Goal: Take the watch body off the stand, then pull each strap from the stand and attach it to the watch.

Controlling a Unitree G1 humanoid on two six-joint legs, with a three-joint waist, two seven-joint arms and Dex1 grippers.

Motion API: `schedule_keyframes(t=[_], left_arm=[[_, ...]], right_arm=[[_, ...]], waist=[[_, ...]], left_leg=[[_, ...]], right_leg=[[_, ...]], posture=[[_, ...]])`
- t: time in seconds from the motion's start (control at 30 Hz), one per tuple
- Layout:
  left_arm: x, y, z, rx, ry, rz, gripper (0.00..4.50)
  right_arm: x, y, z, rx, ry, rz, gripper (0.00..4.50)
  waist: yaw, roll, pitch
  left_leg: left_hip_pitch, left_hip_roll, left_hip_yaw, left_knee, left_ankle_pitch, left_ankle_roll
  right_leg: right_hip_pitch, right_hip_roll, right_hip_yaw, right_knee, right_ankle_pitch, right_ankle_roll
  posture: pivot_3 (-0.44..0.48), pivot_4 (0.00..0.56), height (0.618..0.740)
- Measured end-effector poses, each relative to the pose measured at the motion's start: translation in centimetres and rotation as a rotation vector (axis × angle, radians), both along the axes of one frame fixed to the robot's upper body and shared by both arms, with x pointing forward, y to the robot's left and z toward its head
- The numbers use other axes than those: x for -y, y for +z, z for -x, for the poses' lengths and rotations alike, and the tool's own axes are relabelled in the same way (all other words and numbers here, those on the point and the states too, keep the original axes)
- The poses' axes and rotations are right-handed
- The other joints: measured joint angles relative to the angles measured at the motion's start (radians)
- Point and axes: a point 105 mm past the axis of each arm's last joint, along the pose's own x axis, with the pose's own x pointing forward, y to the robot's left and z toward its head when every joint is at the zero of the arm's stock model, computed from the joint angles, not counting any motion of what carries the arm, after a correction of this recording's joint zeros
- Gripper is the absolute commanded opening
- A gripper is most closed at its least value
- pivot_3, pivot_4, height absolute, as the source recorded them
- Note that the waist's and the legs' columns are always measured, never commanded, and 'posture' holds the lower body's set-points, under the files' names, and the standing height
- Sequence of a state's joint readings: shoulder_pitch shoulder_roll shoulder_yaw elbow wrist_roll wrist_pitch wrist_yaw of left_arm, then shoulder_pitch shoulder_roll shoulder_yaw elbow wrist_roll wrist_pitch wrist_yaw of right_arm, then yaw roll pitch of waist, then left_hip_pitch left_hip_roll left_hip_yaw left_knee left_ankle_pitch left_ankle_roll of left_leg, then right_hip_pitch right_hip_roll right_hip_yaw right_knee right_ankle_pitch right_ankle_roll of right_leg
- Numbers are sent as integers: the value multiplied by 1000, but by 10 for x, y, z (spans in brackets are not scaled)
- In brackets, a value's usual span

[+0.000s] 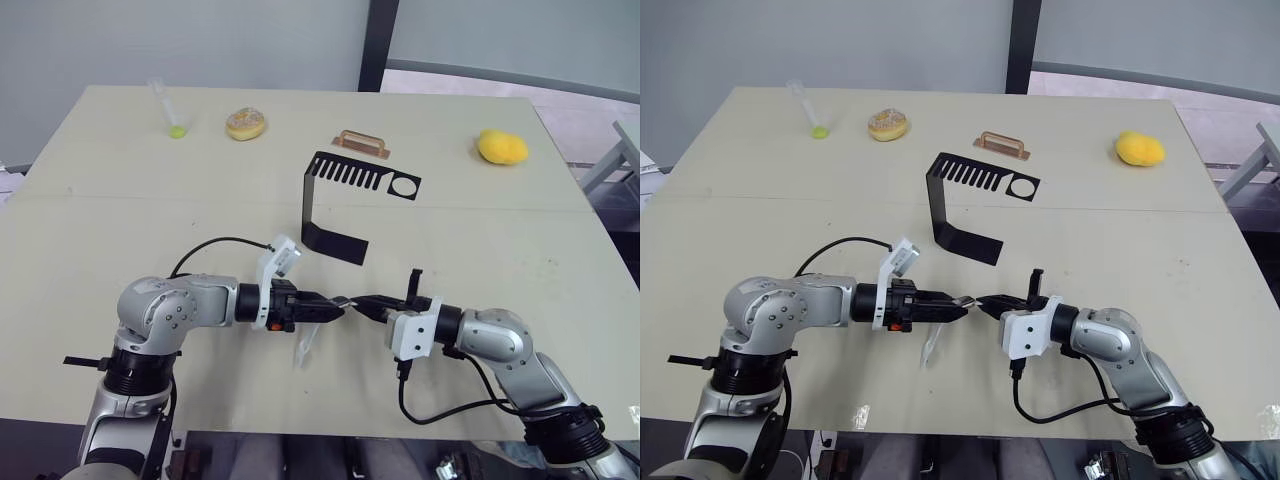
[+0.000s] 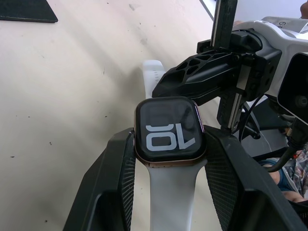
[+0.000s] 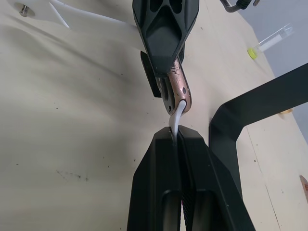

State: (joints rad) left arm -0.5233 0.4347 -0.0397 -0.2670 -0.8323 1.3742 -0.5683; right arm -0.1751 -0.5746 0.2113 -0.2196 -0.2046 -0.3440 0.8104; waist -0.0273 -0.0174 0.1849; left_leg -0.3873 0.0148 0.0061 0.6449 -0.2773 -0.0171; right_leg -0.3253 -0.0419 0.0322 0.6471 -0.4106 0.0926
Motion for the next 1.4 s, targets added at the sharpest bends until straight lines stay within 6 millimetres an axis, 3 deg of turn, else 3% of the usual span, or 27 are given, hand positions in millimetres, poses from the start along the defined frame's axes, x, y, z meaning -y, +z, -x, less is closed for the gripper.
schedule_keyframes(t=[0.23,0.37,0.57,0.7,0.8,0.87,0.97,1.0,1.1,1.23,1.3,1.4], left_arm=[[0,0,0,1,-1,-2,1573],[6,0,3,8,-33,12,1573],[-1,7,7,59,-72,22,1573],[-14,14,6,163,-89,83,1573],[-25,31,5,501,-155,158,1573],[-31,40,8,762,-235,167,1573],[-43,37,13,1014,-370,92,1573],[-47,33,15,1066,-414,67,1573],[-52,27,17,1124,-463,38,1573],[-47,24,20,1156,-501,28,1573],[-35,20,18,1140,-489,46,1573],[-1,16,9,1073,-428,87,1573]], right_arm=[[4,0,-1,-5,-13,5,0],[7,1,2,-41,-21,-31,1323],[38,-4,11,-79,-58,42,4418],[62,1,20,-115,-98,6,4469],[74,19,30,-123,-120,-117,4469],[82,42,32,-95,-157,-248,4469],[94,68,42,-91,-199,-380,4469],[98,68,51,-149,-201,-410,4469],[106,70,70,-269,-221,-487,4469],[104,73,83,-294,-212,-474,4469],[104,69,86,-312,-221,-472,4469],[101,62,91,-339,-218,-459,4469]], waist=[[0,0,0],[1,0,0],[1,0,0],[-1,0,0],[0,0,0],[2,0,0],[2,0,0],[3,1,0],[9,1,0],[3,1,0],[2,1,0],[6,1,0]], left_leg=[[0,0,0,0,0,0],[0,0,0,0,0,0],[0,0,0,0,0,0],[0,0,0,-1,0,0],[0,0,1,-1,0,0],[0,0,1,-1,0,0],[1,0,1,-1,-1,2],[0,0,1,-2,-2,3],[-1,0,1,-1,-6,9],[0,0,1,0,-7,11],[0,0,1,0,-7,11],[-1,0,1,1,-7,11]], right_leg=[[0,0,0,0,0,0],[0,0,0,0,0,0],[0,0,0,-1,0,0],[0,0,0,-1,0,0],[1,0,0,-3,0,0],[2,0,0,-3,0,0],[2,0,0,-4,0,0],[2,0,0,-5,0,0],[2,-1,0,-5,0,0],[3,-1,1,-4,0,1],[3,-1,1,-4,0,1],[3,-1,1,-4,1,1]], posture=[[0,150,740],[0,150,740],[0,150,740],[0,150,740],[0,150,740],[0,150,740],[0,150,740],[0,150,740],[0,150,740],[0,150,740],[0,150,740],[0,150,740]])
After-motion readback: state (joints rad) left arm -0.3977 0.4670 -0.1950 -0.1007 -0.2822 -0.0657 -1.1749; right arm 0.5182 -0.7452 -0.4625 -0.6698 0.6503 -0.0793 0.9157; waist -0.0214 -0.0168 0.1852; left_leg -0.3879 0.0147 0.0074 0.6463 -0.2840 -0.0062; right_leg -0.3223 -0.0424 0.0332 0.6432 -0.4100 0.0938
